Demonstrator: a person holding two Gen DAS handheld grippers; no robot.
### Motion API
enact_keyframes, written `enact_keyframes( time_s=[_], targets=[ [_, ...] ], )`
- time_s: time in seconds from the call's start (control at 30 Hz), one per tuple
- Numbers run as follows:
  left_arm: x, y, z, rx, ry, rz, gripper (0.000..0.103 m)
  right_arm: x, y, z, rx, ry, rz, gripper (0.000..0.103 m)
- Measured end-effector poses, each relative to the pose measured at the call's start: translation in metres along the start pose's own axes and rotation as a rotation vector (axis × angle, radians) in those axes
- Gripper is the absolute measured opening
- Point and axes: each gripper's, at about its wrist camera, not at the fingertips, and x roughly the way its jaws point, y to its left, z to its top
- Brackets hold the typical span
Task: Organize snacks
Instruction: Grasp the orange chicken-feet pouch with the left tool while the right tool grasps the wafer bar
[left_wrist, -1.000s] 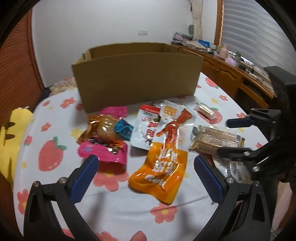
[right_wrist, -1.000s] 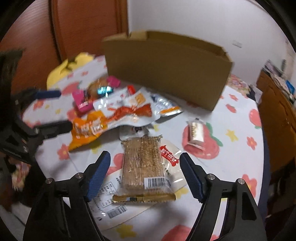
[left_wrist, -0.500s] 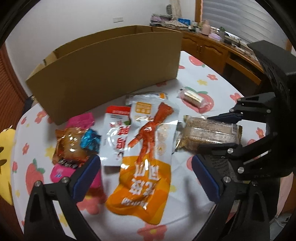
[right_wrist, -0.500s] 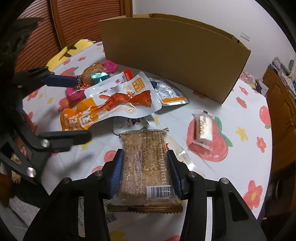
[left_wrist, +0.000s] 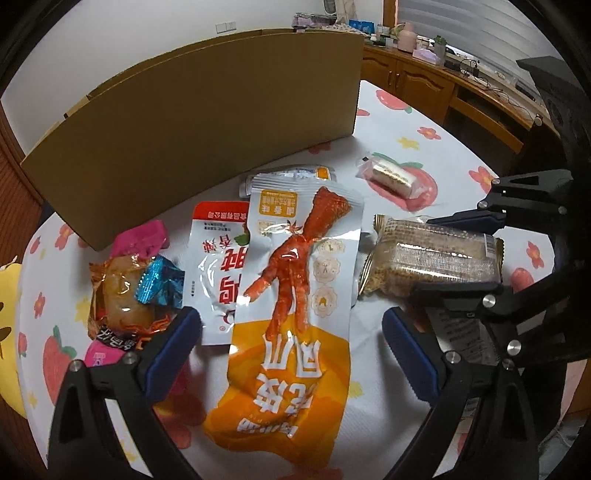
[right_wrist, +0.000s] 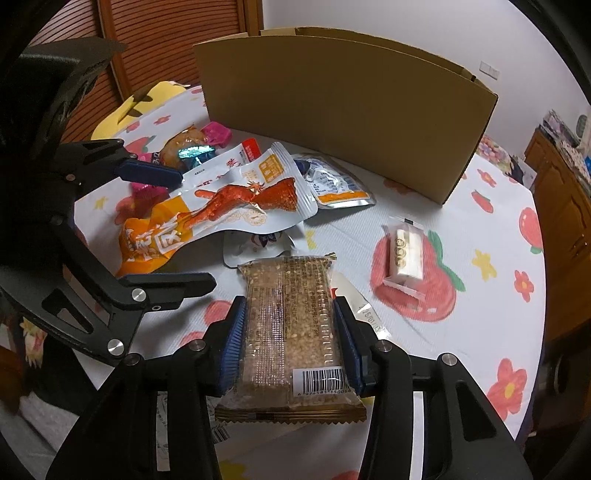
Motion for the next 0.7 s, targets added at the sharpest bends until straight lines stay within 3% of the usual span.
enact_keyframes(
  time_s=[0.23,0.37,0.43,0.53,0.7],
  targets=[
    [0.002,-0.004,0.000,0.010,0.003,0.027,0.100,0.001,0.001,0.000,-0.004,-0.002,-0.004,0.047],
    [-0.003,0.000,-0.004,-0.017,-0.016,-0.012,0.100,0.002,0.003,-0.001,-0.014,-0.001,-0.011,0.047],
    [-0.002,-0.001,-0.006,0.006,-0.006,0.033,0.098,0.002,0.003,0.000,-0.016,0.000,-0.013,0.047],
    [-0.001,-0.003,-0.009,0.034,0.024,0.068,0.088,0.002,0.004,0.000,-0.016,0.002,-0.013,0.047],
    [-0.003,0.005,-0.012,-0.032,0.033,-0.017,0.059,0.004,0.004,0.001,-0.019,0.005,-0.017,0.048]
  ],
)
